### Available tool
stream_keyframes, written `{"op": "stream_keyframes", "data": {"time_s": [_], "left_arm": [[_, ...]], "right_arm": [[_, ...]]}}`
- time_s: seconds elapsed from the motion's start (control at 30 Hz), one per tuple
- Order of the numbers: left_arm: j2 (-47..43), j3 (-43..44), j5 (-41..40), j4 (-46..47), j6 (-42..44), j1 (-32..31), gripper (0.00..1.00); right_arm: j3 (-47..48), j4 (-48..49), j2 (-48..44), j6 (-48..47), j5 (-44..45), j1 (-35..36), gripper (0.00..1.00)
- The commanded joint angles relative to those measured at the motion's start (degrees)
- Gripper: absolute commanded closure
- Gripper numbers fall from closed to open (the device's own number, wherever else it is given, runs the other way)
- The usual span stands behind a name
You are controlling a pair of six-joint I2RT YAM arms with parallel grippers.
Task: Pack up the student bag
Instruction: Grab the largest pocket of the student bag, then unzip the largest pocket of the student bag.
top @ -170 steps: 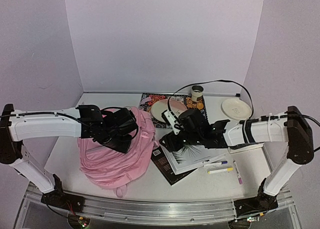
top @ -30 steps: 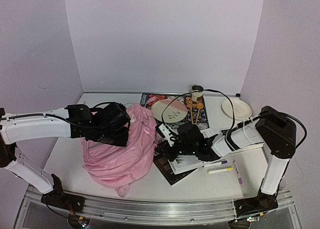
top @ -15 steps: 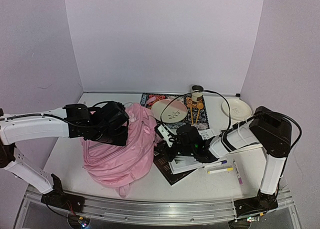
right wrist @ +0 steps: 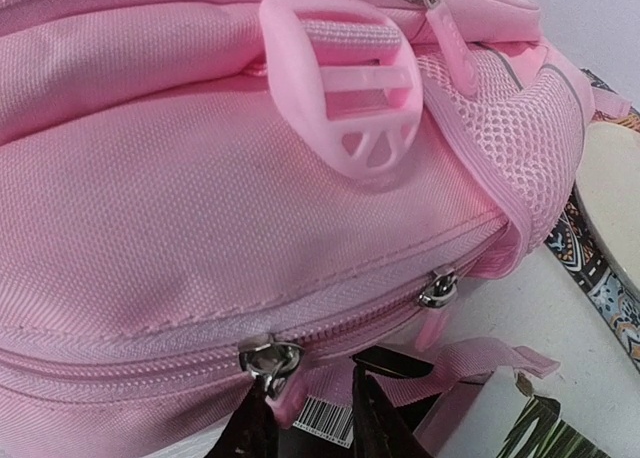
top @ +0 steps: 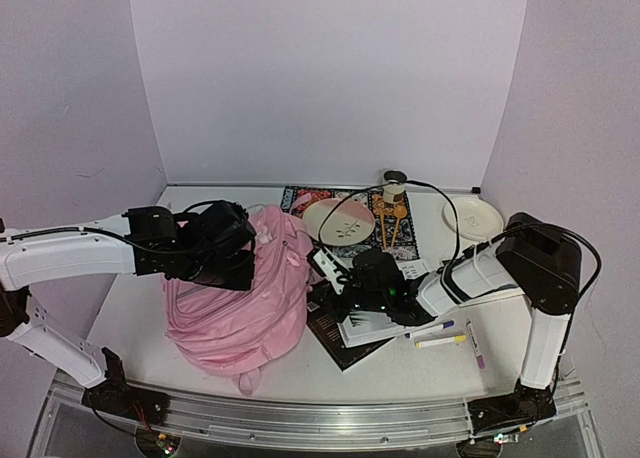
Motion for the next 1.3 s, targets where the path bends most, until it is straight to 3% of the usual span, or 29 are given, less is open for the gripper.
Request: {"op": "stream_keyframes", "data": {"time_s": [0.0, 0.1, 0.17, 0.47, 0.9, 1.27], "left_arm": [[-3.0, 1.1, -1.5, 4.0, -1.1, 0.2, 1.00], [-2.4, 1.1, -1.7, 4.0, -1.1, 0.4, 1.00], [-2.1, 1.1, -1.9, 4.0, -1.2, 0.4, 1.00], [0.5, 1.4, -3.7, 4.1, -2.0, 2.6, 1.00], [2.8, -0.2, -7.5, 4.1, -4.9, 3.5, 1.00], [-1.6, -4.0, -10.2, 2.1, -7.7, 3.5, 1.00]], "right_arm": [[2.6, 2.2, 0.3, -1.8, 0.3, 0.3, 0.81], [2.0, 2.0, -0.4, -2.0, 0.3, 0.2, 0.96], [1.1, 1.4, -1.4, -1.9, 0.3, 0.2, 1.00], [-2.3, -12.5, -10.3, -0.4, 1.2, 2.2, 1.00], [5.3, -37.1, -15.2, 7.3, 7.1, 11.1, 0.98], [12.3, -43.2, -15.0, 4.3, 11.8, 10.0, 1.00]]}}
